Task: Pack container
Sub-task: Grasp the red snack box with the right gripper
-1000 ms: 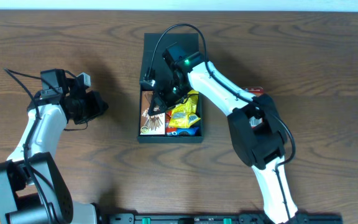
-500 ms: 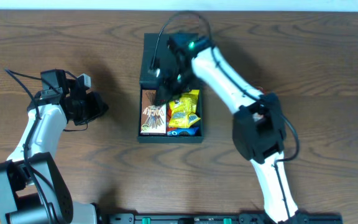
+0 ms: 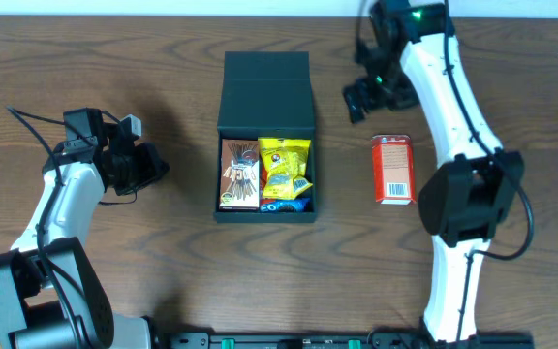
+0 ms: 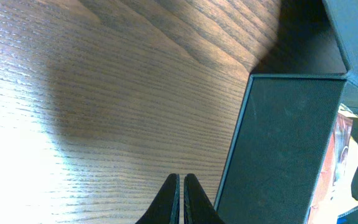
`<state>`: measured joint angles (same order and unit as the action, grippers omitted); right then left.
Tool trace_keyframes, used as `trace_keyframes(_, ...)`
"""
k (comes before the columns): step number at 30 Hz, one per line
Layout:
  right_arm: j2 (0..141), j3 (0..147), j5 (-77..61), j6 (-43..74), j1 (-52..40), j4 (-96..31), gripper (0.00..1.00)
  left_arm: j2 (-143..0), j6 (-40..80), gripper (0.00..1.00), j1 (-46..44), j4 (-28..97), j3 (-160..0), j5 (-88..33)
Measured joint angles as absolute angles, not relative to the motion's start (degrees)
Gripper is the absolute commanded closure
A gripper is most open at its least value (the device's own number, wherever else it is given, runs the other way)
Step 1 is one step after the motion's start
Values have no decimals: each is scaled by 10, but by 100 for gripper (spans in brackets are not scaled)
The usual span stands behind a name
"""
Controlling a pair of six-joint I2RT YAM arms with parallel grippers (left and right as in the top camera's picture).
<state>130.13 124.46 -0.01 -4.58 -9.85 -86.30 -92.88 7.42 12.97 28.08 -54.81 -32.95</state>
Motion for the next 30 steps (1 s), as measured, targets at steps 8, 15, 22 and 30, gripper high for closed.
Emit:
trace_keyframes(8,1307,1088,31,26,-72,-808,1,-929,74,94,130,281,-548,-328)
trace_keyframes(15,1307,1014,30,60,-69,-767,1,-929,74,94,130,281,-548,-328)
trace_keyframes(22,1306,978,20,68,-66,-748,14,-929,74,94,130,280,-548,-328)
trace_keyframes(30,1306,987,10,74,-66,-752,27,-929,74,94,130,278,-548,-328)
